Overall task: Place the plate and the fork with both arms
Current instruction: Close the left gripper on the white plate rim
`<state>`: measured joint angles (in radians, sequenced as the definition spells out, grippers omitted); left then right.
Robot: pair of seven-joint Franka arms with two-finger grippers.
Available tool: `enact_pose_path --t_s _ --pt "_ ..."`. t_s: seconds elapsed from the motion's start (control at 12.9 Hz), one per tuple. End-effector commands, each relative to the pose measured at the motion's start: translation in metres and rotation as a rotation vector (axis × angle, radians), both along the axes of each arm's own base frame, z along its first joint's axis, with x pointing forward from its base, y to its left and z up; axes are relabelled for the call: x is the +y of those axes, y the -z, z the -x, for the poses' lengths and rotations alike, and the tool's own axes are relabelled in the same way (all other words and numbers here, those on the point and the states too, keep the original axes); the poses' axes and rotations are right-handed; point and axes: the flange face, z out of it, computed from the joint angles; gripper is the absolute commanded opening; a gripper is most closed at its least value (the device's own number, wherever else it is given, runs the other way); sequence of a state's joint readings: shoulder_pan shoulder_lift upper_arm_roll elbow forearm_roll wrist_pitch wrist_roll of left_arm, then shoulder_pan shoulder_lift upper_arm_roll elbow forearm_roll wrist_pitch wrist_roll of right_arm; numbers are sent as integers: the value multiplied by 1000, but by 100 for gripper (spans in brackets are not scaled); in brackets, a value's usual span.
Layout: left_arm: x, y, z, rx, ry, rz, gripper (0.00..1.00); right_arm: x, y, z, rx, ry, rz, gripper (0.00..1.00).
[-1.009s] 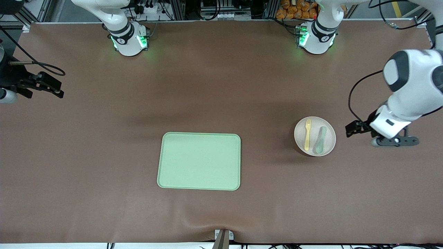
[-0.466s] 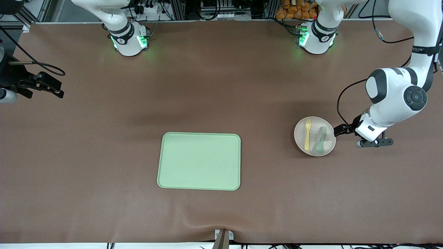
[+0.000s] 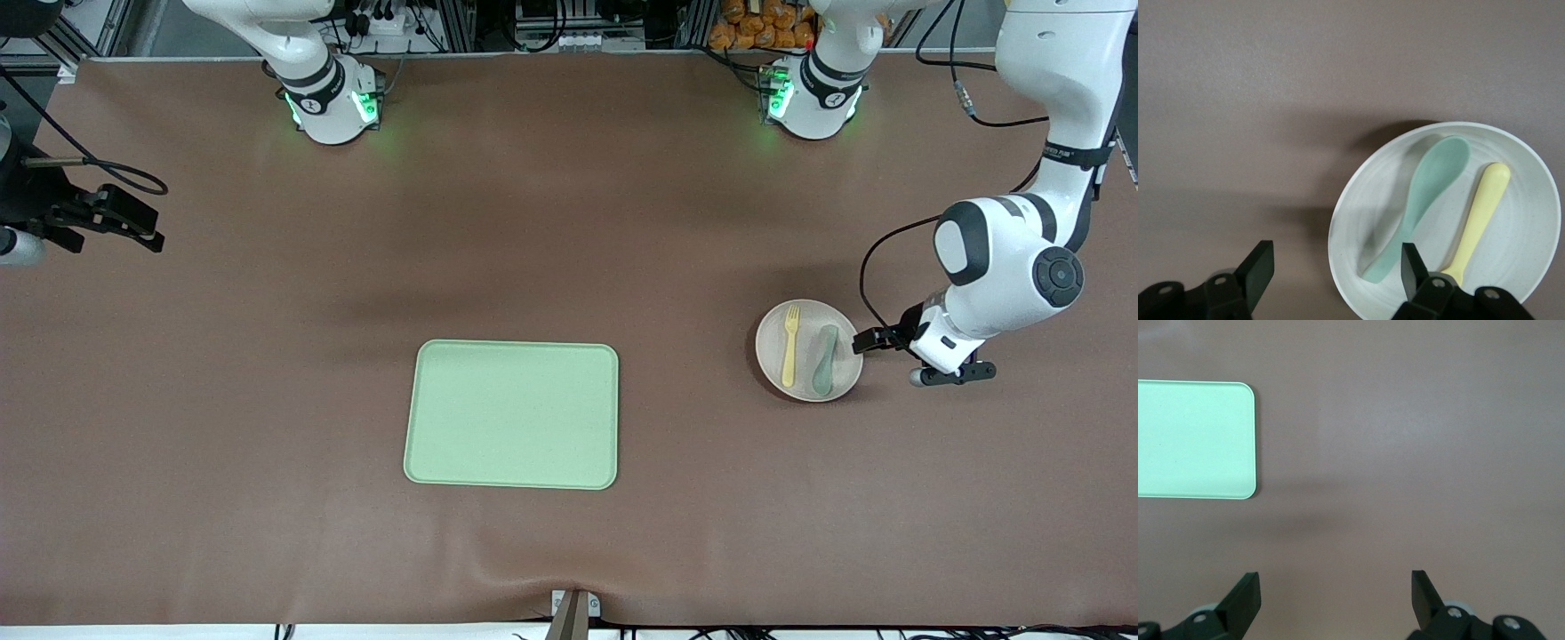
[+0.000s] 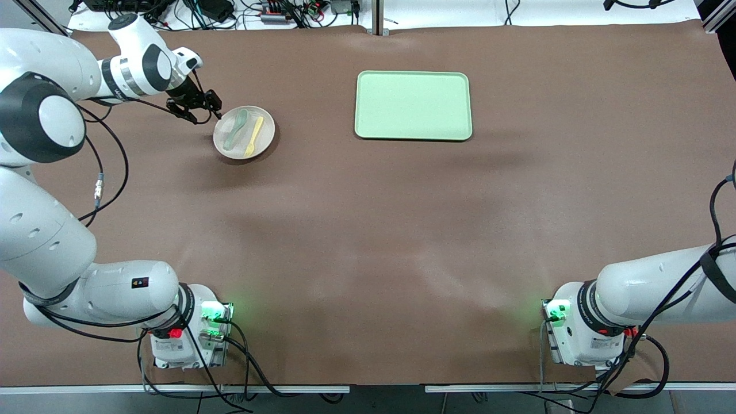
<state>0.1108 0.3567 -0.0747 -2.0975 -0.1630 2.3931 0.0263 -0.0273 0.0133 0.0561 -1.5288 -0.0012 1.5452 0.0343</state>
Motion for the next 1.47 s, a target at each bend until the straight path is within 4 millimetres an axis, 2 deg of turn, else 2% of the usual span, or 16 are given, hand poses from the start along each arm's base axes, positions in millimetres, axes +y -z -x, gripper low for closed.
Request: enact_pose_path --t_s 0.0,0.23,0.54,0.7,1.4 --pt "10 17 1 8 -31 61 78 0 -4 6 -3 -8 -14 100" --pt "7 30 2 22 -48 105 75 0 -4 6 -3 -8 -14 100" --pt "25 36 3 23 -52 110 74 0 -4 6 -3 -8 -14 100" --pt "25 43 2 32 -68 122 70 0 -3 6 -1 -7 -14 100" --pt "23 57 3 51 -109 157 45 0 -3 6 0 -7 -14 100"
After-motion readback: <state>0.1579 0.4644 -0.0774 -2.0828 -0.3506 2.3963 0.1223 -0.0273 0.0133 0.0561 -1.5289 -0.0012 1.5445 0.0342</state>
